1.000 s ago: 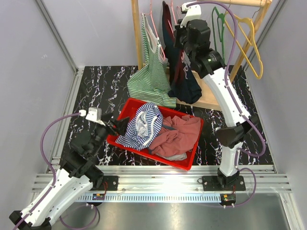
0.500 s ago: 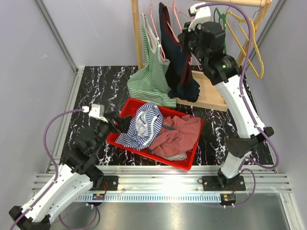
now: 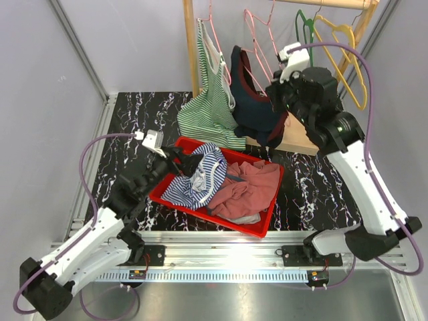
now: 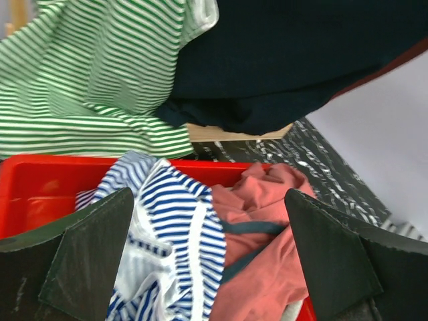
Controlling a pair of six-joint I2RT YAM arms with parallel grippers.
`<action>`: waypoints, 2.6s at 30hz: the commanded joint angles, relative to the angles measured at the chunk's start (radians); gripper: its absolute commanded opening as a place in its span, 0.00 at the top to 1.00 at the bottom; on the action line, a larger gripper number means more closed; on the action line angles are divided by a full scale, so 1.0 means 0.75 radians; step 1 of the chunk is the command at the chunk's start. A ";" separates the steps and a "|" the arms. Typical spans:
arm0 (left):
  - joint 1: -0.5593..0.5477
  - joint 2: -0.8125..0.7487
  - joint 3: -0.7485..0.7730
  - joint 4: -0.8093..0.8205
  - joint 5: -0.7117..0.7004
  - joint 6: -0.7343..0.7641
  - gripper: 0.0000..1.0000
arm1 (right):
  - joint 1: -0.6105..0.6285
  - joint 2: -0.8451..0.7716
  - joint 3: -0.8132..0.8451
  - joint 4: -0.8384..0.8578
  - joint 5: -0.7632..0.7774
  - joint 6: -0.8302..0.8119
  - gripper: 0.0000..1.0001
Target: Remove the tank top from the hanger
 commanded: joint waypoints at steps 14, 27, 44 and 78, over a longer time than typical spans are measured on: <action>-0.001 0.666 0.289 0.690 0.252 -0.436 0.16 | -0.223 -0.559 -0.571 -0.246 -0.535 -0.304 1.00; -0.091 0.975 0.549 0.482 0.283 -0.530 0.23 | -0.227 -0.555 -0.614 -0.203 -0.673 -0.302 1.00; -0.096 1.053 0.649 0.251 0.120 -0.334 0.32 | -0.251 -0.536 -0.595 -0.209 -0.699 -0.298 1.00; 0.264 1.092 0.504 0.334 0.218 -0.492 1.00 | -0.311 -0.620 -0.581 -0.551 -0.859 -0.809 1.00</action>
